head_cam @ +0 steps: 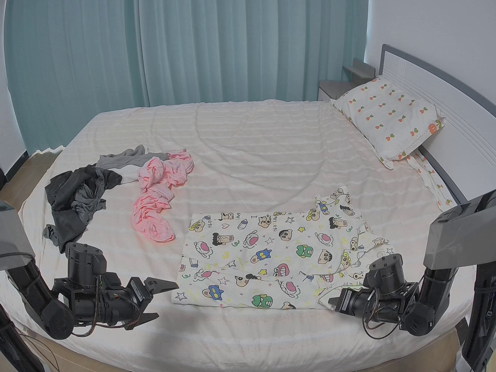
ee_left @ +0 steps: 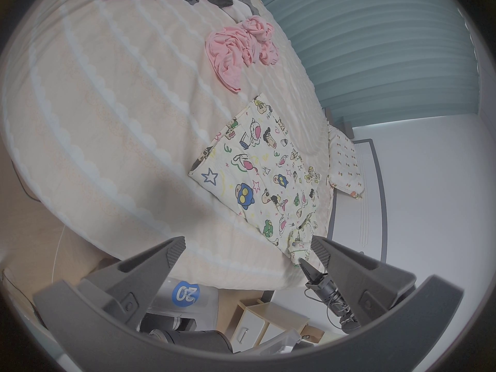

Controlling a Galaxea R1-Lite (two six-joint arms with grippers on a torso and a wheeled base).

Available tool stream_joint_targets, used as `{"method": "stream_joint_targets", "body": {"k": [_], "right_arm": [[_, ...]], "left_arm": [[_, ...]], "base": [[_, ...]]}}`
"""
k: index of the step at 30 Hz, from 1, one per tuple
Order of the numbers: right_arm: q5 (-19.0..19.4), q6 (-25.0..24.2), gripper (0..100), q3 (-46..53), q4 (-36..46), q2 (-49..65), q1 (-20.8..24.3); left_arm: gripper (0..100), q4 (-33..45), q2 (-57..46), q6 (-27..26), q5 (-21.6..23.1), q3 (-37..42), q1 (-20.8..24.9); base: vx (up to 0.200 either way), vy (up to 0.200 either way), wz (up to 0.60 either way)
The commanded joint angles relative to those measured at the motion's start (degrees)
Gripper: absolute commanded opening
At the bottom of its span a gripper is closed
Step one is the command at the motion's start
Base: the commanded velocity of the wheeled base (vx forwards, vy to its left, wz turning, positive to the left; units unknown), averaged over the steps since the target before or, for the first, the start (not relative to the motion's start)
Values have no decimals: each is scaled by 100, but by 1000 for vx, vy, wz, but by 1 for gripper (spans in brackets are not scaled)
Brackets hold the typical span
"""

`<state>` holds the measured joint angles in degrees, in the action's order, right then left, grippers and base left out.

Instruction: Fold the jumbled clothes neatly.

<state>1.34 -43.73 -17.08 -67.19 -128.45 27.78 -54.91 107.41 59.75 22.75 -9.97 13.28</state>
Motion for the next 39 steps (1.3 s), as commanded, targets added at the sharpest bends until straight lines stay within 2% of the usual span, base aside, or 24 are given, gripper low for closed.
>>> {"method": "stream_joint_targets", "body": {"k": [1,5,9,13,19,22,29,39], "right_arm": [[7,5,100,152,-39,-48,25],[7,-22,100,636,-382,250,78],[15,-13,100,1101,-751,391,-54],[191,92,100,1409,-1103,365,-511],[710,576,100,1304,-1454,356,-1460],[1000,699,100,1110,-1437,250,-1706],[1360,708,100,600,-1419,-136,-1847],[1466,725,100,-67,-1393,-620,-1847]], "left_arm": [[100,-3,34,2,2,-5,0],[100,-3,43,2,2,-5,0],[100,-3,52,-7,2,-5,0],[100,-3,52,2,-7,-5,0],[100,-11,52,-7,2,-5,0],[100,-3,52,-7,2,-5,0],[100,-3,52,2,-7,-5,0],[100,-3,52,-7,2,-5,8]], "base": [[0,0,0],[0,0,0],[0,0,0],[0,0,0],[0,0,0],[0,0,0],[0,0,0],[0,0,0]]}}
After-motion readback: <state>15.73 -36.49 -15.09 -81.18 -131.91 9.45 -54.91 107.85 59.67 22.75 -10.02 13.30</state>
